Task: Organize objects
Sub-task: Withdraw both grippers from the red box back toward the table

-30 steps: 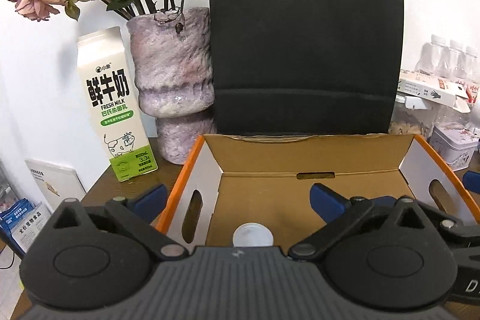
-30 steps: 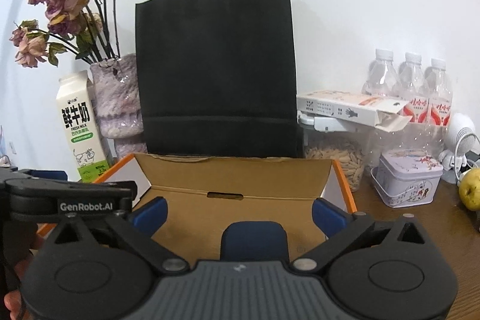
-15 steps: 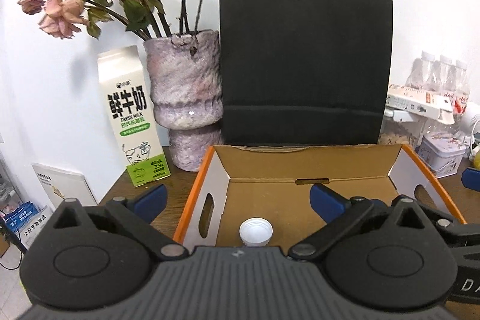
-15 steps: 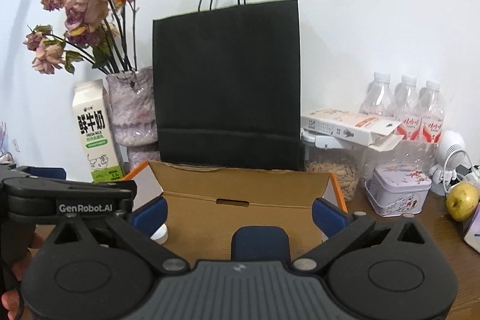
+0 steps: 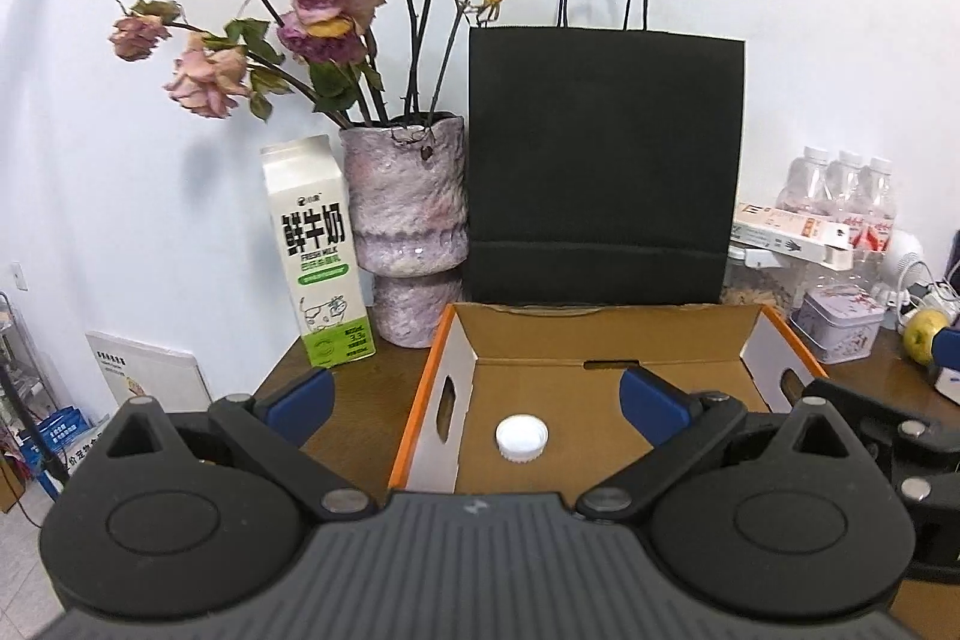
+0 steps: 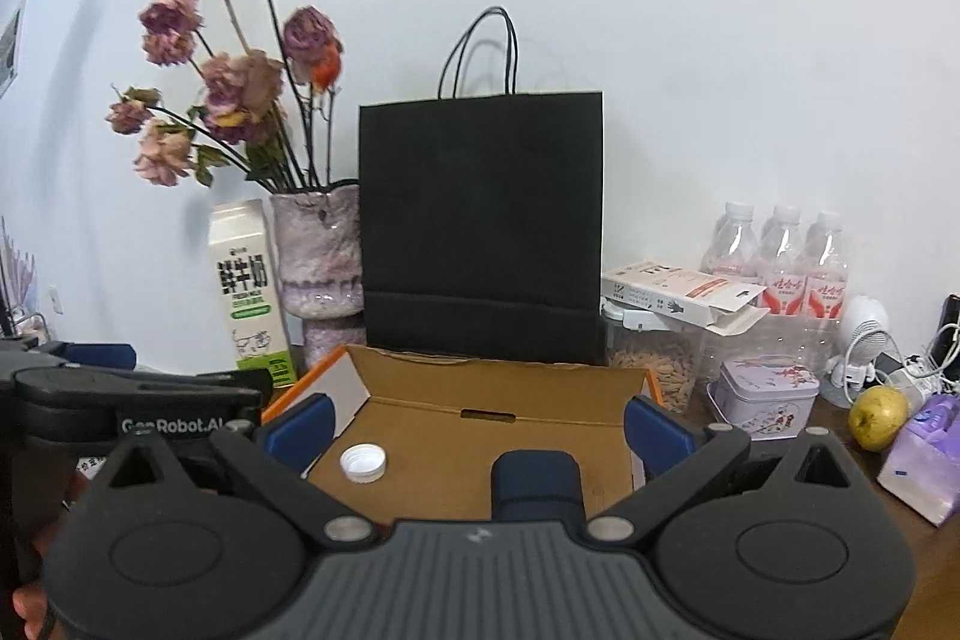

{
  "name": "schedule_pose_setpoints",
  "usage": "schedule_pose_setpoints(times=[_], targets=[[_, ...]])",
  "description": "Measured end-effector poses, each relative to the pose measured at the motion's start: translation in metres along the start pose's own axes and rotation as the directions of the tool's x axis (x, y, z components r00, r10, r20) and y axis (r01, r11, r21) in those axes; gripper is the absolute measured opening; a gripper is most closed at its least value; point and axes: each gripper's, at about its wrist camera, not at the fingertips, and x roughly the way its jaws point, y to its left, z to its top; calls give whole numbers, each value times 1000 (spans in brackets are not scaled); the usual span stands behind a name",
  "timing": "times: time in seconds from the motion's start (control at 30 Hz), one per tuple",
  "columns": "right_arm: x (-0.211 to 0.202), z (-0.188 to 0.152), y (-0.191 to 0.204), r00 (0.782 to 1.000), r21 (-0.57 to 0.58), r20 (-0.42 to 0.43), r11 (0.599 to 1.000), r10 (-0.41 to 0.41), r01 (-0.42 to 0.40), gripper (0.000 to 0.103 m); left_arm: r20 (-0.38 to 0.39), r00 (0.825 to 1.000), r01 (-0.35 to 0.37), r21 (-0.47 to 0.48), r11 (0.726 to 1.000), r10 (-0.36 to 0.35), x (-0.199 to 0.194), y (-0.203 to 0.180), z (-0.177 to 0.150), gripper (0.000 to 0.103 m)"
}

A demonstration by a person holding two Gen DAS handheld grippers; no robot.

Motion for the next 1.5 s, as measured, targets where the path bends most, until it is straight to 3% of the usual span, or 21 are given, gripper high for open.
schedule_pose_setpoints(times=[0.43, 0.73, 1.5], targets=[[-84, -20, 13, 1000, -26, 3, 999, -28, 28, 103, 31, 999, 22, -20, 1000, -21, -80, 11, -28, 103], [-136, -51, 21, 1000, -35, 0, 999, -23, 23, 103, 61, 998, 29, -3, 1000, -29, -133, 18, -58, 103], [-225, -137, 49, 1000, -55, 13, 998, 4, -3, 103, 52, 997, 49, 2, 999, -49, -206, 42, -155, 103]])
